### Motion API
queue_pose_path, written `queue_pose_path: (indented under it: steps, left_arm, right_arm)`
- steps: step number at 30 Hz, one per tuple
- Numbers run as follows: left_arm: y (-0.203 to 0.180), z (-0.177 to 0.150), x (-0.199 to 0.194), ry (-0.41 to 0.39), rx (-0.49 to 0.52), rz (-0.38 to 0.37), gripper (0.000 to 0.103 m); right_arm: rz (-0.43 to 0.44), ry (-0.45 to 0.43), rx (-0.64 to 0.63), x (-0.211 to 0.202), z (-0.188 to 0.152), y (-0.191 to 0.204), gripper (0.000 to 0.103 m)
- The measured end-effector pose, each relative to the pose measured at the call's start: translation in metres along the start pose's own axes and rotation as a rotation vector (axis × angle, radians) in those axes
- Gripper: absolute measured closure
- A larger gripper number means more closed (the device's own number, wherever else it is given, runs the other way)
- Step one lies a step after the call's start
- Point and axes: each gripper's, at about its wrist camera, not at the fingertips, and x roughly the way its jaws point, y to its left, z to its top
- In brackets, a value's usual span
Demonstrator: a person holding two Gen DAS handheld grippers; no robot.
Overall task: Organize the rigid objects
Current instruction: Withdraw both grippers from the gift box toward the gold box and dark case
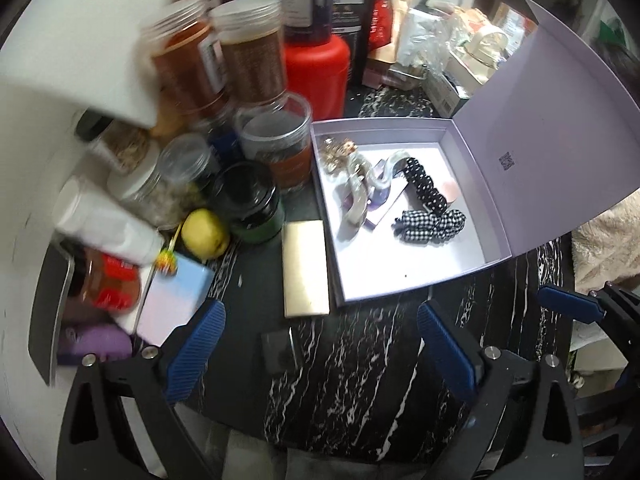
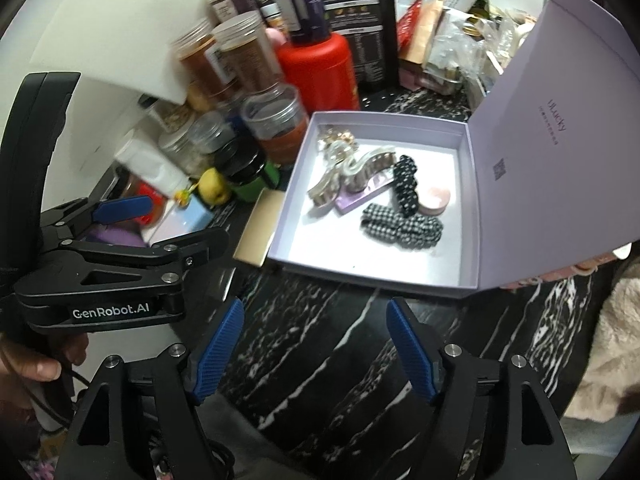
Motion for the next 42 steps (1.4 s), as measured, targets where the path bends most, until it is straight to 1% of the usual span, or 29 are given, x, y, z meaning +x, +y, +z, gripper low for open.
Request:
queue_pose_path:
  steps: [5,24,32,36,42]
  left_arm:
    - [0.009,-0.021,-0.008,0.009,-0.058,-0.01,0.005]
    - [0.038,-0.094,-0.038,-0.019,-0.253,0.094,0.005]
    - [0.051,-0.122,-0.039,-0.014,-0.369,0.14,0.005]
    - [0.056,-0.133,-0.035,-0.009,-0.421,0.143,0.005]
    - [0.061,-0.138,-0.027,-0.028,-0.446,0.166,0.005]
  right_arm:
    - [0.022,0.009,-0.034,-0.001,-0.011,0.009,0.028]
    - [0.11,0.065,-0.21,0.008,-0.042,0.049,0.028]
    - [0.145,0.111,-0.278,0.021,-0.049,0.06,0.028]
    - [0.156,0.134,-0.3,0.029,-0.052,0.063,0.028]
    - [0.16,0.17,-0.303,0.045,-0.052,0.062,0.028]
